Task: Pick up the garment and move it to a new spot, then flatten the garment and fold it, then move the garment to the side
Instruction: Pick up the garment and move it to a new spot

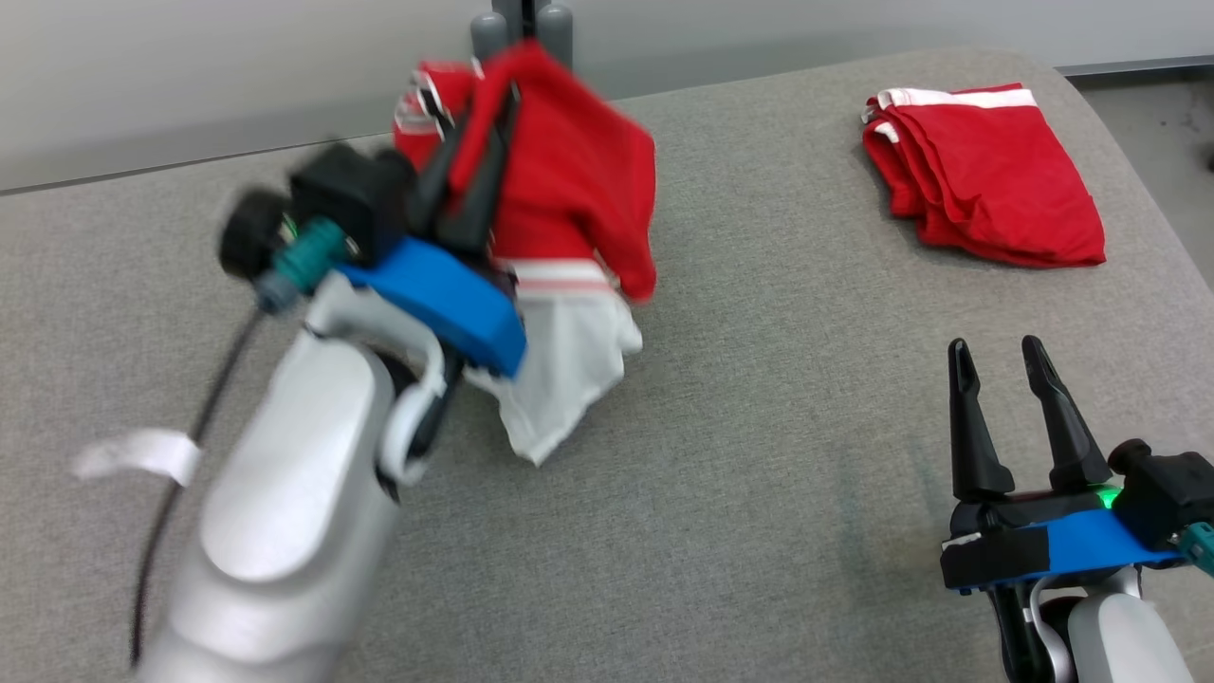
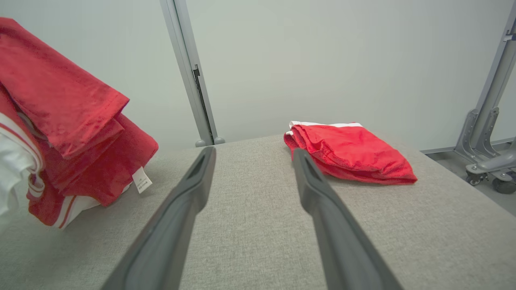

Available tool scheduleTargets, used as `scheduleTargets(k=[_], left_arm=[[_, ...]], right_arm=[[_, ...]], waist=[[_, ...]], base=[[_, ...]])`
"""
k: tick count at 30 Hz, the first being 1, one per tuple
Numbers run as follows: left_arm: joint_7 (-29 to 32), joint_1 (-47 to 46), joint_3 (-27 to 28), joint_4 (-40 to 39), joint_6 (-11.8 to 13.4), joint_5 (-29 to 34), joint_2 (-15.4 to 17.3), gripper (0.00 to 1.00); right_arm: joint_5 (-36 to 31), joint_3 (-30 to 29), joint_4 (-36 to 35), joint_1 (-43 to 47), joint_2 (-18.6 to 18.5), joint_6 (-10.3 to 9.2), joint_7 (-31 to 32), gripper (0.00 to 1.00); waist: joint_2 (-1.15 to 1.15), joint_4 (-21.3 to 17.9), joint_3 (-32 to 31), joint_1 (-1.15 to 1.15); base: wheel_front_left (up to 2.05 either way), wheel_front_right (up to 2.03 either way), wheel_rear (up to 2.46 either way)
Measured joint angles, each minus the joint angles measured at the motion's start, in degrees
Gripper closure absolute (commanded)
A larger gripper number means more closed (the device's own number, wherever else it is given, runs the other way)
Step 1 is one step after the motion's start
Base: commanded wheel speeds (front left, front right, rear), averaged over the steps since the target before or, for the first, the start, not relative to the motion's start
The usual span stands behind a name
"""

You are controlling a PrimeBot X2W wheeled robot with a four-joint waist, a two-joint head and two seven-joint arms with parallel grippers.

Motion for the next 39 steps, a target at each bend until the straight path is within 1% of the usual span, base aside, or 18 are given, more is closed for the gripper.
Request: scheduleTargets(k=[9, 10, 11, 16, 19, 22, 27, 31, 34, 39], left_arm=[[-3.1, 11.3, -7.3, 7.9, -0.7, -0.5, -4.0, 1.00], [-3.6, 12.0, -7.9, 8.5, -0.8, -0.5, -4.4, 0.68], [-4.2, 12.1, -8.6, 9.1, -1.0, -0.4, -4.5, 0.00], [-9.2, 12.1, -8.3, 9.7, -0.5, -0.6, -4.9, 0.00], [-12.0, 12.1, -6.2, 9.1, 1.0, -0.6, -4.3, 0.00], [-13.6, 12.8, -3.6, 7.8, 2.6, -1.0, -3.0, 0.00], [-14.6, 17.0, 1.0, 5.4, 5.1, -1.3, 0.1, 0.00], [-14.8, 20.8, 5.3, 1.5, 6.5, -1.0, 1.8, 0.00], [-14.8, 24.4, 8.7, -1.9, 6.9, -0.2, 2.6, 0.00], [-14.8, 30.8, 13.2, -5.5, 7.1, 1.5, 2.4, 0.00]], right_arm=[[0.0, 0.6, 1.3, -0.1, 0.0, 0.00, -0.2, 0.00], [0.0, 0.6, 1.6, -0.1, 0.0, 0.00, -0.2, 0.00], [-0.1, 0.7, 1.7, -0.1, 0.0, 0.00, -0.1, 0.00], [-0.2, 1.1, 2.4, 0.3, 0.0, 0.00, -0.1, 0.00], [-0.2, 1.1, 2.7, 0.9, 0.0, 0.00, 0.1, 0.00], [-0.3, 1.0, 3.0, 1.2, 0.0, 0.00, 0.2, 0.00], [-0.4, 1.0, 3.2, 2.5, 0.0, 0.00, 0.4, 0.00], [-0.4, 1.1, 3.2, 3.1, 0.0, 0.00, 0.7, 0.00], [-0.4, 0.8, 3.2, 3.7, 0.0, 0.00, 0.9, 0.00], [-0.4, 0.4, 3.5, 4.6, 0.0, 0.00, 1.3, 0.00]], waist=[[0.00, 1.4, -0.7, 0.00], [0.00, 1.6, -0.9, 0.00], [0.00, 1.8, -1.1, 0.00], [0.00, 3.2, -2.8, 0.00], [0.00, 4.0, -3.9, 0.00], [0.00, 4.9, -5.0, 0.00], [0.00, 6.8, -6.8, 0.00], [0.00, 8.5, -7.8, 0.00], [0.00, 9.7, -8.6, 0.00], [0.00, 11.6, -10.1, 0.00]], base=[[0.00, 0.00, 0.00], [0.00, 0.00, 0.00], [0.00, 0.00, 0.00], [0.00, 0.00, 0.00], [0.00, 0.00, 0.00], [0.00, 0.00, 0.00], [0.00, 0.00, 0.00], [0.00, 0.00, 0.00], [0.00, 0.00, 0.00], [0.00, 0.00, 0.00]])
